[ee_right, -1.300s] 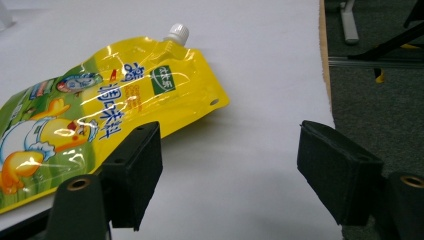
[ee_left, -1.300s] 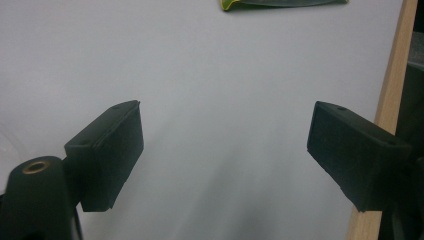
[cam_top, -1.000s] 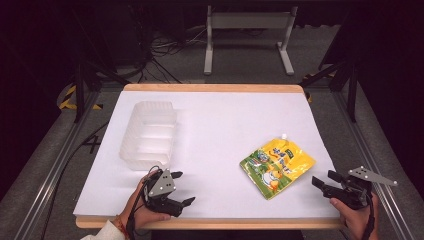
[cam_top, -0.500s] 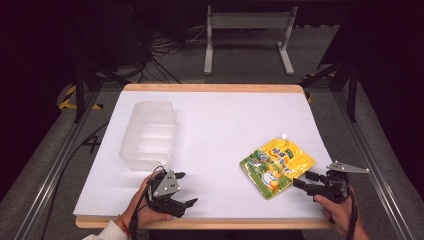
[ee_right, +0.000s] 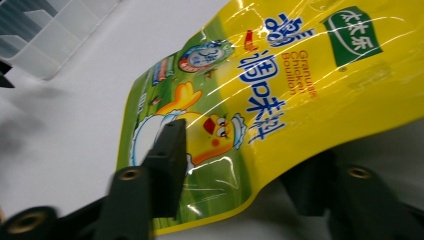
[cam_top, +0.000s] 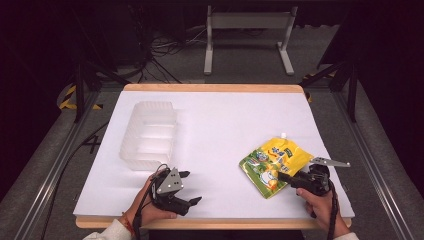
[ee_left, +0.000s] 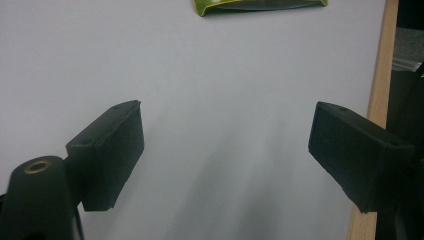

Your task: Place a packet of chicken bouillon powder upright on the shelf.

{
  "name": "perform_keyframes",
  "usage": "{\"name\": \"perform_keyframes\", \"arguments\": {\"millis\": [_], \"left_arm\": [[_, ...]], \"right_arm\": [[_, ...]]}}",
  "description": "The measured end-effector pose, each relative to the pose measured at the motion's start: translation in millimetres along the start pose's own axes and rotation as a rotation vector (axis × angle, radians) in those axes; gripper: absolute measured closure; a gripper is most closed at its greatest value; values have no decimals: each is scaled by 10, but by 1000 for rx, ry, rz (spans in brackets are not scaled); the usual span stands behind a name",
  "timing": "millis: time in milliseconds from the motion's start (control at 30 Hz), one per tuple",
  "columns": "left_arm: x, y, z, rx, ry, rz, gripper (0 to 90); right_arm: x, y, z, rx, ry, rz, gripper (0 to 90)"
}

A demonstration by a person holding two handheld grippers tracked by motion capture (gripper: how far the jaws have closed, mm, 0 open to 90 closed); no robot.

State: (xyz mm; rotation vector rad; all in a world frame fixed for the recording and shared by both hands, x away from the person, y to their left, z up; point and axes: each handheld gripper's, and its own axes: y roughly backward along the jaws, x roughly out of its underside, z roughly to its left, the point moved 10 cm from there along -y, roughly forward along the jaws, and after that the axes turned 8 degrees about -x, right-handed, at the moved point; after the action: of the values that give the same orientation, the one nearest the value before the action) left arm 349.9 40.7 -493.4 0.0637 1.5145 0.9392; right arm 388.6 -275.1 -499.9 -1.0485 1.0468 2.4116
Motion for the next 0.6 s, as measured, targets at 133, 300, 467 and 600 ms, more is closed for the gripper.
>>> {"name": "perform_keyframes", "arguments": {"millis": [133, 300, 467, 600], "left_arm": [[-57, -45, 3, 8, -4, -5, 160], [-156, -82, 13, 15, 11, -23, 162], [-313, -147, 27, 33, 31, -45, 166], [-418, -230, 34, 40, 42, -55, 177]], "right_arm": [[-69, -25, 38, 6, 25, -32, 808], [-220, 42, 256, -23, 121, -93, 887], [-364, 107, 574, -59, 246, -136, 900], [-389, 92, 775, -94, 301, -138, 900]]}}
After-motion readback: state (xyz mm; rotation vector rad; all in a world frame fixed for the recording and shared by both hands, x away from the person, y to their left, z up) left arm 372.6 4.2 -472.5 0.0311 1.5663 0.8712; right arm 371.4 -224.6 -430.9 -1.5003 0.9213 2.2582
